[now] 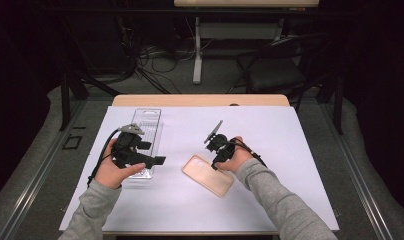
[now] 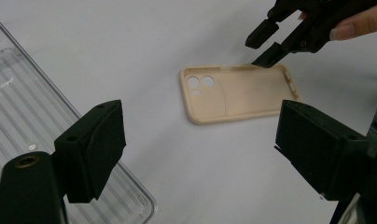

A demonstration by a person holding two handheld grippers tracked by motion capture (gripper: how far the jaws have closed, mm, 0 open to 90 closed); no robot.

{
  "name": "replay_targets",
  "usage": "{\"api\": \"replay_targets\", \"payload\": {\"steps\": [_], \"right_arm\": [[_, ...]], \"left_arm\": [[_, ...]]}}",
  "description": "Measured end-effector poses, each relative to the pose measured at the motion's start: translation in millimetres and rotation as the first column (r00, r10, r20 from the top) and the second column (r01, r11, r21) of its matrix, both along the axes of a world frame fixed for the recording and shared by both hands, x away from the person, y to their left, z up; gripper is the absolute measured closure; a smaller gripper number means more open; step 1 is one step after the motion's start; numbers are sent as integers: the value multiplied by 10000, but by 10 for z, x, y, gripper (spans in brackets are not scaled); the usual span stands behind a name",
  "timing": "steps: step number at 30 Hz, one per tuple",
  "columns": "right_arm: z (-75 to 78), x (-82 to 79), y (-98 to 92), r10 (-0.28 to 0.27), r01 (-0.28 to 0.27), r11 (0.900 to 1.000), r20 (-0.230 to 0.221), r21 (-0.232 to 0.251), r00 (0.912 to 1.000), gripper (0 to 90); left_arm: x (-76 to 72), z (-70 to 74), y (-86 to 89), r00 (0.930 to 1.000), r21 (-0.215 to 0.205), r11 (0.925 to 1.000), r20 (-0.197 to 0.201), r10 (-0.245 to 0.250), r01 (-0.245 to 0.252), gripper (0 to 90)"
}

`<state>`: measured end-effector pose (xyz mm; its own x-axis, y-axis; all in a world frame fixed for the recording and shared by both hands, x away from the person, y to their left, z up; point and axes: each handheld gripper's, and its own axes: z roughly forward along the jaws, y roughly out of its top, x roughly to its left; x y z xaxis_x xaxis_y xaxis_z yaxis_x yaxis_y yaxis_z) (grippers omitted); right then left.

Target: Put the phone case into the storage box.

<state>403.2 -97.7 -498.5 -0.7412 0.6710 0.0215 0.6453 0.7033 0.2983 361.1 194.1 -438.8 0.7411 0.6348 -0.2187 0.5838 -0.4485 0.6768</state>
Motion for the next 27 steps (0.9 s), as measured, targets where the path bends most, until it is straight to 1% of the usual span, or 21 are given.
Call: {"api": "replay_targets", "payload": {"steps": [3, 5, 7, 8, 9, 11, 18, 19, 20, 21, 25, 26, 27], "right_arm": [[-16, -1, 11, 41, -41, 10000, -57, -28, 10000, 615], [-42, 3, 21, 177, -178, 9998, -58, -125, 9998, 632], [-47, 2, 30, 143, -144, 9998, -98, -160, 9999, 640], [-65, 13, 32, 256, -258, 9993, -75, -278, 9996, 655], [-72, 18, 31, 300, -302, 9991, -74, -286, 9995, 660], [-81, 21, 34, 260, -263, 9990, -101, -354, 9996, 686], [-136, 52, 29, 417, -426, 9974, -167, -584, 9990, 734], [-136, 52, 29, 417, -426, 9974, -167, -584, 9990, 734], [-179, 66, 28, 410, -413, 9982, -81, -427, 9991, 748], [-174, 75, 29, 421, -435, 9972, -246, -616, 9988, 756], [-203, 87, 38, 391, -412, 9971, -344, -638, 9986, 770], [-214, 94, 39, 509, -534, 9961, -367, -699, 9980, 777], [-214, 94, 39, 509, -534, 9961, -367, -699, 9980, 777]], "left_arm": [[2, -1, 0, 10000, 8, 10000, 17, -20, 20, 158], [3, -7, -4, 10000, 30, 10000, 36, -6, 6, 158], [4, -10, -6, 10000, 18, 10000, 19, -5, 5, 158], [4, -14, -10, 10000, 50, 10000, 3, -1, 1, 158], [5, -16, -11, 10000, 43, 10000, -21, -1, 1, 158], [6, -20, -12, 10000, 53, 10000, -26, -9, 9, 158], [14, -31, -8, 10000, 98, 10000, -51, -11, 11, 158], [14, -31, -8, 10000, 98, 10000, -51, -11, 11, 158], [15, -33, -9, 10000, 99, 10000, -53, -10, 10, 158], [15, -34, -8, 10000, 95, 10000, -53, -7, 7, 158], [16, -37, -5, 10000, 73, 10000, -62, 27, -27, 158], [18, -38, -2, 10000, 72, 10000, -61, 41, -40, 158], [18, -38, -2, 10000, 72, 10000, -61, 41, -40, 158]]}}
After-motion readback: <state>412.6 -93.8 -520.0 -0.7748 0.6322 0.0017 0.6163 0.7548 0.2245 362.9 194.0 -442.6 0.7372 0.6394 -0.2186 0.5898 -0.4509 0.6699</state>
